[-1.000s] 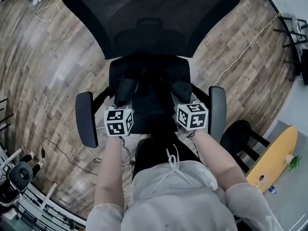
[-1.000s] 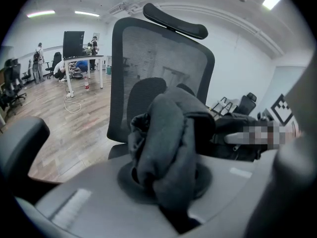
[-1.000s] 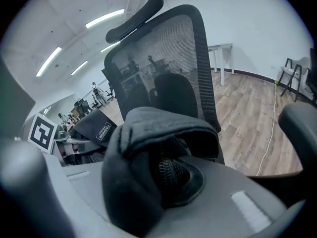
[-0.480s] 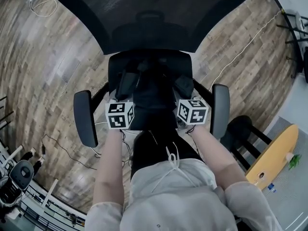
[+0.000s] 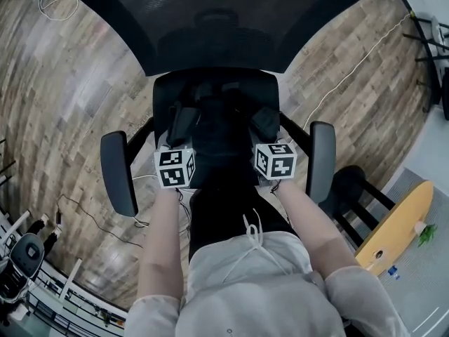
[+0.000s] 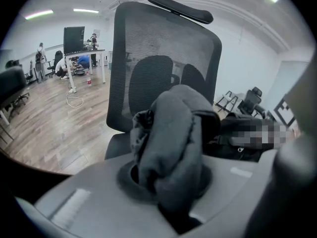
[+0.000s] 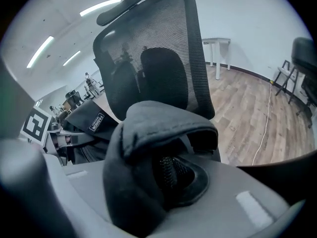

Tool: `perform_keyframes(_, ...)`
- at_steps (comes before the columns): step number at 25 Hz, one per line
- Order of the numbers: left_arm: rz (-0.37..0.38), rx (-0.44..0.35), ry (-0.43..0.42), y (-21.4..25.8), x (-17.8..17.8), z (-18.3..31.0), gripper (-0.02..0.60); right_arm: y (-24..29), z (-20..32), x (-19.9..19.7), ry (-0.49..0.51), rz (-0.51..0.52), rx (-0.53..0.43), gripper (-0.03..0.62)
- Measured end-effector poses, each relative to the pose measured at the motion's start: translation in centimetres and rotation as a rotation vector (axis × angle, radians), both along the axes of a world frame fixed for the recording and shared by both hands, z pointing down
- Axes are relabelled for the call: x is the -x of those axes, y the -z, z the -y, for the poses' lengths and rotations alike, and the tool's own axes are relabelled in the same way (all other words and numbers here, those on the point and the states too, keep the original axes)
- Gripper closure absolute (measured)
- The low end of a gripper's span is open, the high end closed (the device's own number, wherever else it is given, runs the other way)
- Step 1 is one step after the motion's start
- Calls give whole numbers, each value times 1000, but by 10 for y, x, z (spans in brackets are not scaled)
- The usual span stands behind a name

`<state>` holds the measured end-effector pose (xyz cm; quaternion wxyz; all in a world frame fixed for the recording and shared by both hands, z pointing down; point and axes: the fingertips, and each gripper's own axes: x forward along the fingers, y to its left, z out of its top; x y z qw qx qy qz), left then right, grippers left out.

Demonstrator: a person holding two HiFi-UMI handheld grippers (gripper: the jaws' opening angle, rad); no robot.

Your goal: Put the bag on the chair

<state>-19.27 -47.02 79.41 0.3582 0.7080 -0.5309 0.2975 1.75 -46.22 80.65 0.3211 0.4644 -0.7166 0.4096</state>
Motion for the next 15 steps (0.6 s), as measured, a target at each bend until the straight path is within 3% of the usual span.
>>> perform_keyframes(5, 35, 12, 7, -18, 4, -11, 519, -18, -7, 5, 47, -54, 10, 482)
perform_keyframes(9, 20, 50, 18, -32, 6, -22, 430, -28, -13, 10, 113, -80, -1, 420)
perform_keyframes(11, 23, 70, 18, -38, 7, -29, 350, -30, -17, 13, 130, -77, -3, 352)
perform_keyframes(15, 25, 67, 61, -40, 15, -35, 242, -33, -22, 13, 115, -97, -9, 156)
